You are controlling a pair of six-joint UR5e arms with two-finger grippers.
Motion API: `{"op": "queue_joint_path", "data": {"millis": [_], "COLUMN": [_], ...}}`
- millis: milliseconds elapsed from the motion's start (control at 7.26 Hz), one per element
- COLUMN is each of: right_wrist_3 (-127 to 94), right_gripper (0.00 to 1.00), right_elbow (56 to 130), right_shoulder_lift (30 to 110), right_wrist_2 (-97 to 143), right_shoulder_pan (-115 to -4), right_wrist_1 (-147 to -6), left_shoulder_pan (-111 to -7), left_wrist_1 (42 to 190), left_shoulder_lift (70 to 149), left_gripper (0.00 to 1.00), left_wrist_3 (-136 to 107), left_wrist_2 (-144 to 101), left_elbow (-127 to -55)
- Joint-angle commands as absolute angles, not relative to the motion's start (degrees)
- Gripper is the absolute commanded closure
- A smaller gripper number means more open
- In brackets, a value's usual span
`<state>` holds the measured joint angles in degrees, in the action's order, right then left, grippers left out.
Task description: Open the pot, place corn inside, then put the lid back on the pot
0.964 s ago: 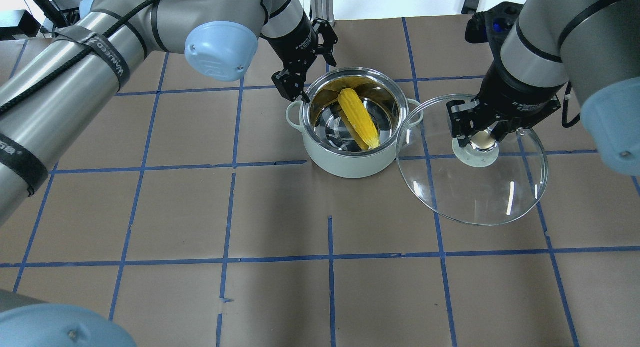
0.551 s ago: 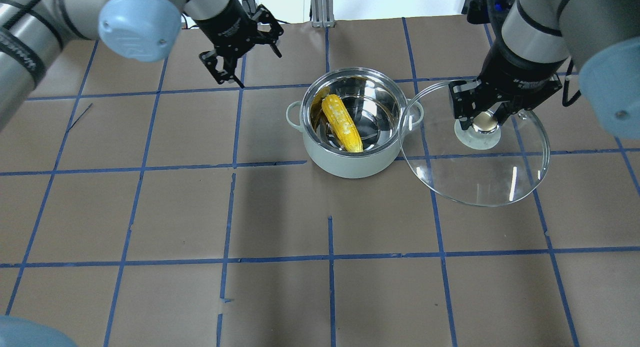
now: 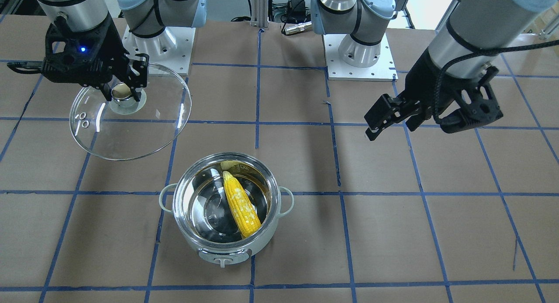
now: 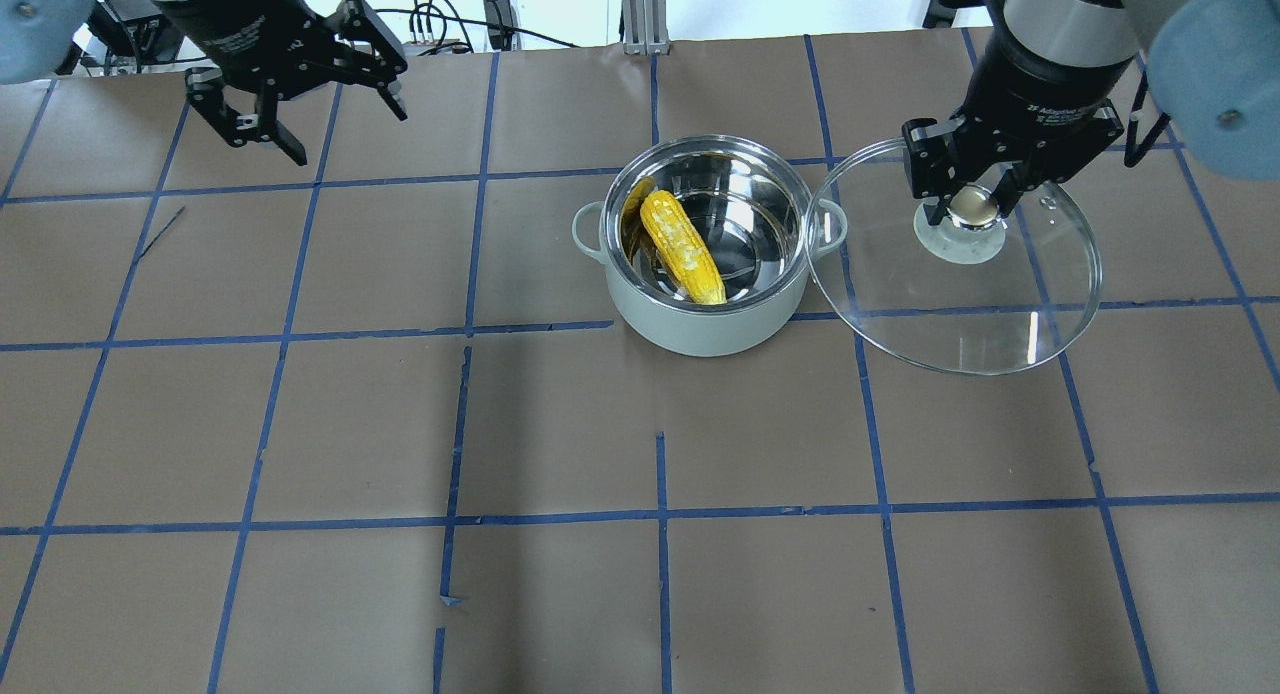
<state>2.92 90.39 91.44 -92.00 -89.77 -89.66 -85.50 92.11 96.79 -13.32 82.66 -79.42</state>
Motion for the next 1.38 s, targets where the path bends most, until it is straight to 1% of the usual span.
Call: {"op": "queue_joint_path", "data": {"millis": [0,138,413,551,826,1101,1239], "right_wrist_3": [1.5,0.4,0.1,-2.3,-3.7,-6.0,-6.2], "right_gripper": [0.55,0.55,0.55,0.55,0.55,0.55,0.55], "right_elbow": [89.7,89.3,88.9,88.6,87.6,79.1,77.3], "right_shoulder_lift": [89.1,86.6,79.1,75.2,73.1,67.6,65.8], "right_wrist_2": [-91.6,-91.3,-91.2,-91.7,-92.5,-96.0,-96.7], "right_shoulder_pan": [-89.6,-89.9,-92.4,-95.9,-98.8,-102.8,-103.9], "right_wrist_1": [-93.1,-97.0,-106.7,-112.1,-114.9,-112.9,-111.5], "left_shoulder_pan": [-84.7,-84.8,-84.6,-84.6,-84.7,-84.7,-84.6], "left_wrist_1": [97.1,97.1,95.1,91.1,90.6,91.1,90.7], "left_shoulder_lift": [91.2,89.3,83.3,83.7,83.1,83.0,83.2], "left_gripper": [0.00,0.00,0.00,0.00,0.00,0.00,0.00], "left_wrist_3": [-7.4,-2.2,-1.5,0.5,1.8,1.8,1.8], "left_wrist_2": [83.9,84.0,83.7,83.8,83.8,83.9,83.9], "left_elbow": [-79.9,-82.2,-91.3,-94.0,-94.6,-94.7,-94.7]}}
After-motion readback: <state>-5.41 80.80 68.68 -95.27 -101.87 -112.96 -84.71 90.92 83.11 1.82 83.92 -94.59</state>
